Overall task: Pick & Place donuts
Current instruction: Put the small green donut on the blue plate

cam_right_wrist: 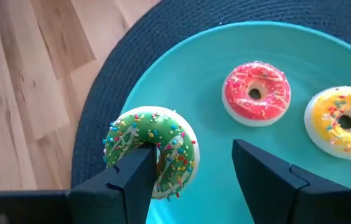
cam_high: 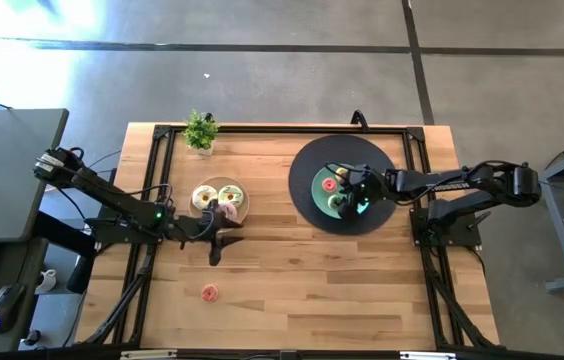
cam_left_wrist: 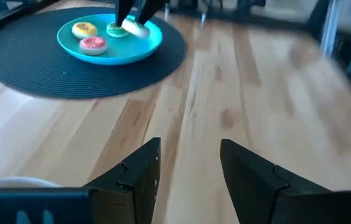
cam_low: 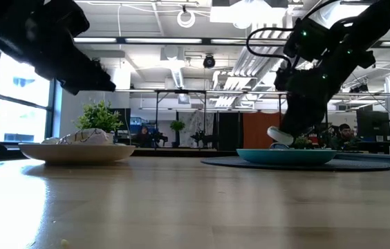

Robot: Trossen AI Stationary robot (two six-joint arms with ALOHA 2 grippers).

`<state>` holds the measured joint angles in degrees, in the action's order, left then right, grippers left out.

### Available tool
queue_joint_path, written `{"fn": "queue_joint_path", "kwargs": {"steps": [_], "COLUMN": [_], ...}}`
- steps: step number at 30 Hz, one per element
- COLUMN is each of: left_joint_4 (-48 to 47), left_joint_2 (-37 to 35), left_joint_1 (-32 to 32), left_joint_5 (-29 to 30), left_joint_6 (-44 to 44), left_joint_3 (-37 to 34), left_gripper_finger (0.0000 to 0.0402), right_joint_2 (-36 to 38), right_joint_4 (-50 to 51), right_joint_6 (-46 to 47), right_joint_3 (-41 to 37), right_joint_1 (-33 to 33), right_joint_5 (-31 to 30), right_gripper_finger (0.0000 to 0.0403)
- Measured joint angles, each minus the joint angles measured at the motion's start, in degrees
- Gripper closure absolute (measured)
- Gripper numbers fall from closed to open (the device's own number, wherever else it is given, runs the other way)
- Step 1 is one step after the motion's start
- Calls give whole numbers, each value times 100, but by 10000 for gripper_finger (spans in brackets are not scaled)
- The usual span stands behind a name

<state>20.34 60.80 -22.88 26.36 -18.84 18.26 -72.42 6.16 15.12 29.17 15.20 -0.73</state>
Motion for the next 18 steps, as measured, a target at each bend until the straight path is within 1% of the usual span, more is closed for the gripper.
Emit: {"fn": "queue_joint_path", "kwargs": {"steps": [2,3,6,11,14,15,18], "left_joint_4": [332,518,1113,1454,1318,1323,1647], "left_joint_2": [0,0,83,111,113,113,113], "left_joint_1": [1,3,3,5,5,31,280], "left_joint_5": [156,326,1193,2346,2686,2714,2536], "left_joint_6": [-423,-498,-498,-442,-288,-270,-592], "left_joint_3": [-2,0,3,3,3,3,56], "left_gripper_finger": [237,237,237,237,237,237,237], "right_joint_2": [0,0,0,0,0,0,0], "right_joint_4": [-76,-116,-219,-321,-398,-422,-434], "right_joint_6": [29,26,33,41,43,46,46], "right_joint_3": [0,0,0,0,0,0,0], "right_joint_1": [1,2,1,0,2,2,0], "right_joint_5": [-61,-102,-224,-232,-232,-232,-232], "right_gripper_finger": [196,196,196,196,196,196,196]}}
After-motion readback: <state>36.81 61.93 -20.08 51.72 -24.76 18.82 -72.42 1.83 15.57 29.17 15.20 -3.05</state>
